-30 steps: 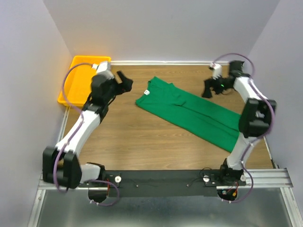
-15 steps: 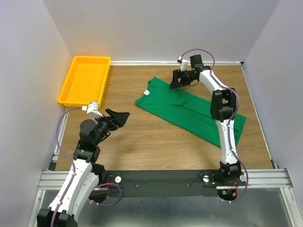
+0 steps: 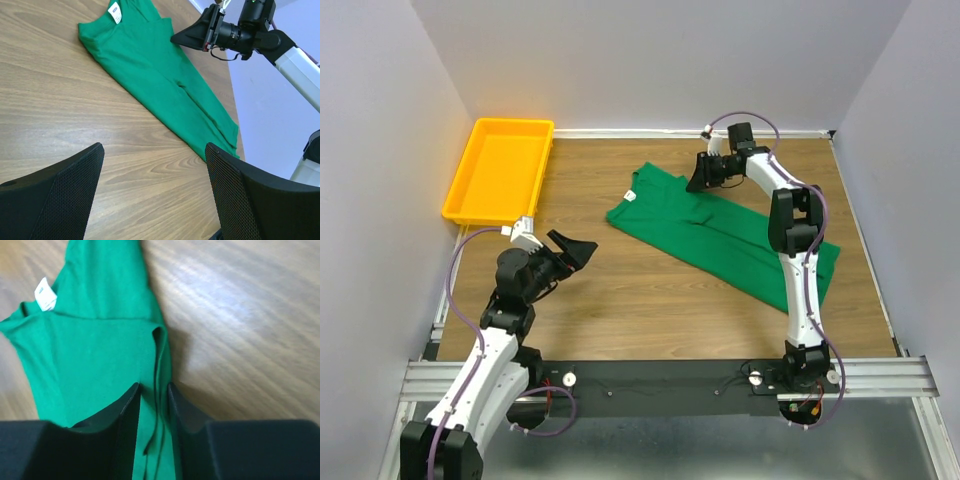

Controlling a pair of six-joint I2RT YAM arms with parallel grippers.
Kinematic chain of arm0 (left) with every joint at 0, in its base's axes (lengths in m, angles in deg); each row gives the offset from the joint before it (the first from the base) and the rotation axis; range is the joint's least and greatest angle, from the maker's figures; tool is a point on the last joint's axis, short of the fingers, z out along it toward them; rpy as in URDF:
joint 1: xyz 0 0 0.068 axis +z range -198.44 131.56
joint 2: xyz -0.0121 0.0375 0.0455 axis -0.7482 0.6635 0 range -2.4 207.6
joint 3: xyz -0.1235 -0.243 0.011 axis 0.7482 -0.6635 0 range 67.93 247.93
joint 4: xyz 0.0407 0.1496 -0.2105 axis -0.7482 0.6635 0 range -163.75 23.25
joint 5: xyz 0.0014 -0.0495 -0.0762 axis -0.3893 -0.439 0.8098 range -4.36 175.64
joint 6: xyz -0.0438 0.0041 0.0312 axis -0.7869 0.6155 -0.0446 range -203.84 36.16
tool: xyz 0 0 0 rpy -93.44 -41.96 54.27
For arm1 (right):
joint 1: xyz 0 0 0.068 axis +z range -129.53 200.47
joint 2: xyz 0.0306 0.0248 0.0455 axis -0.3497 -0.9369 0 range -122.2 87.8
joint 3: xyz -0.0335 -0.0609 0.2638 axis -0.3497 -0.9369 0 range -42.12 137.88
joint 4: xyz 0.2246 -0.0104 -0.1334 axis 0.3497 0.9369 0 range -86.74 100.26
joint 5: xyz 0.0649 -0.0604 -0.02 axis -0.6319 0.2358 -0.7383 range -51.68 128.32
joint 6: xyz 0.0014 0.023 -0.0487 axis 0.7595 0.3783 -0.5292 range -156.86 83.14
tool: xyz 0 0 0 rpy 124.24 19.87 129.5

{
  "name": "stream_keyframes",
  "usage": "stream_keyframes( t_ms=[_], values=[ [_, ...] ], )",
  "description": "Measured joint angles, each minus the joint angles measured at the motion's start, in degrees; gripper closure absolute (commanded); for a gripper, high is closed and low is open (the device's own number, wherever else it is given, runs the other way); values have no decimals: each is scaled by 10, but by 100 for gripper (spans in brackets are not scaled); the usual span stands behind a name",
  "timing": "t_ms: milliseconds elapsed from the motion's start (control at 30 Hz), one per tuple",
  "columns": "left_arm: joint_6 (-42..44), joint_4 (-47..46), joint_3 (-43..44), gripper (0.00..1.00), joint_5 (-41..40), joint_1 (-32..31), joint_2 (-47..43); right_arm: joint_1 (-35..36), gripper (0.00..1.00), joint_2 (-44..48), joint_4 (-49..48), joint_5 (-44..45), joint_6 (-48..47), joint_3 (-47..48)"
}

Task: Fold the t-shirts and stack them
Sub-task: Fold the tshirt

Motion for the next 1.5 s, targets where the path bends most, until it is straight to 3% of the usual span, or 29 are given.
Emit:
stream_keyframes(
  t_ms=[133, 233, 467, 533, 567, 633, 667, 867, 1067, 1200, 1300, 1367, 1500],
  values=[
    [-3, -15, -1, 11, 6, 0, 22, 0, 82, 0, 0, -14, 1, -9],
    [-9, -29, -1, 11, 11, 0, 36, 0, 99, -1, 4, -6, 5, -6],
    [-35, -75, -2, 13, 16, -14, 111, -12, 98, -31, 10, 97, 73, 68],
    [-43, -92, 0, 13, 15, -31, 152, -30, 75, -32, -2, 125, 86, 70],
    [-46, -96, 5, 14, 14, -41, 174, -43, 45, -32, -7, 132, 92, 70],
    [-50, -105, 33, 16, 10, -65, 247, -71, 22, -28, -24, 126, 98, 63],
    [-51, -107, 54, 17, 8, -74, 283, -85, 0, -19, -35, 133, 90, 54],
    [-55, -128, 290, 28, -10, -120, 570, -146, 0, 97, -54, 187, 30, -113],
    [-66, -40, 540, 28, -63, -143, 777, -148, 0, 222, -44, 213, -40, -291],
    [-75, 34, 650, 36, -98, -144, 847, -148, 0, 297, -41, 211, -54, -369],
    [-79, 109, 762, 56, -114, -139, 921, -154, 0, 353, -42, 202, -54, -410],
    [-83, 130, 810, 56, -113, -135, 954, -156, 0, 378, -41, 196, -52, -423],
    [-87, 160, 845, 69, -111, -127, 974, -161, 0, 424, -42, 185, -46, -439]
  ],
)
